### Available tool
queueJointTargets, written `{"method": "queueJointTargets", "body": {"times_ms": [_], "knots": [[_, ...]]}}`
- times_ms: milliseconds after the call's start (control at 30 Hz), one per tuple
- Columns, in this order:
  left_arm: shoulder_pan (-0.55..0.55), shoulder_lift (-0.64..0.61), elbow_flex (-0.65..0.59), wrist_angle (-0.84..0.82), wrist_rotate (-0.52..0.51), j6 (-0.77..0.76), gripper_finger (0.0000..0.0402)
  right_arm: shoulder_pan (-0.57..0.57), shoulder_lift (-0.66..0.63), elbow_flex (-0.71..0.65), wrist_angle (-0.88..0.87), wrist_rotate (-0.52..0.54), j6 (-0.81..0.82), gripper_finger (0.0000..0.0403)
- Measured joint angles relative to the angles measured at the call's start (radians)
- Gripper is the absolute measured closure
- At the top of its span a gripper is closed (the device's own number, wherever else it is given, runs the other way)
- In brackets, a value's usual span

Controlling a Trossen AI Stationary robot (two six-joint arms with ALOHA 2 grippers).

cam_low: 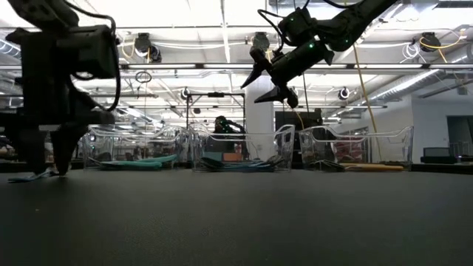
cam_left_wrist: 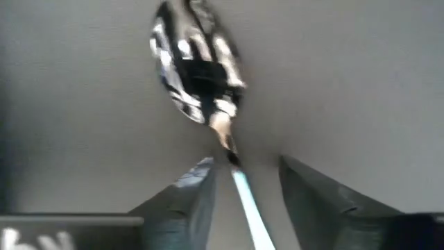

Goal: Sort silverware by color (type)
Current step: Put the blue spoon into the middle transparent bin

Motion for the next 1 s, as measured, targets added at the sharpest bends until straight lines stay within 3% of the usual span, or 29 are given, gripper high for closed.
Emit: {"method": "queueJointTargets", "body": {"times_ms": [300, 400, 567, 700, 800, 1000], "knots": [[-0.001, -0.009, -0.055, 0.034, -0.022, 0.039, 0.0373, 0.0, 0.0, 0.0, 0.0, -0.061, 0.0, 0.015], [-0.001, -0.017, -0.03, 0.03, -0.038, 0.126, 0.0392, 0.0, 0.0, 0.0, 0.0, -0.119, 0.007, 0.015], [-0.007, -0.057, 0.064, 0.13, -0.151, 0.468, 0.0392, 0.011, 0.0, 0.001, 0.008, -0.305, 0.025, 0.015], [-0.025, -0.095, 0.129, 0.333, -0.208, 0.835, 0.0396, 0.059, 0.0, 0.001, 0.008, -0.423, -0.014, 0.015], [-0.026, -0.113, 0.153, 0.458, -0.209, 1.062, 0.0397, 0.112, 0.0, 0.001, 0.008, -0.456, -0.074, 0.015], [-0.025, -0.116, 0.203, 0.501, -0.358, 1.25, 0.0398, 0.22, -0.004, 0.001, 0.022, -0.455, -0.07, 0.015]]}}
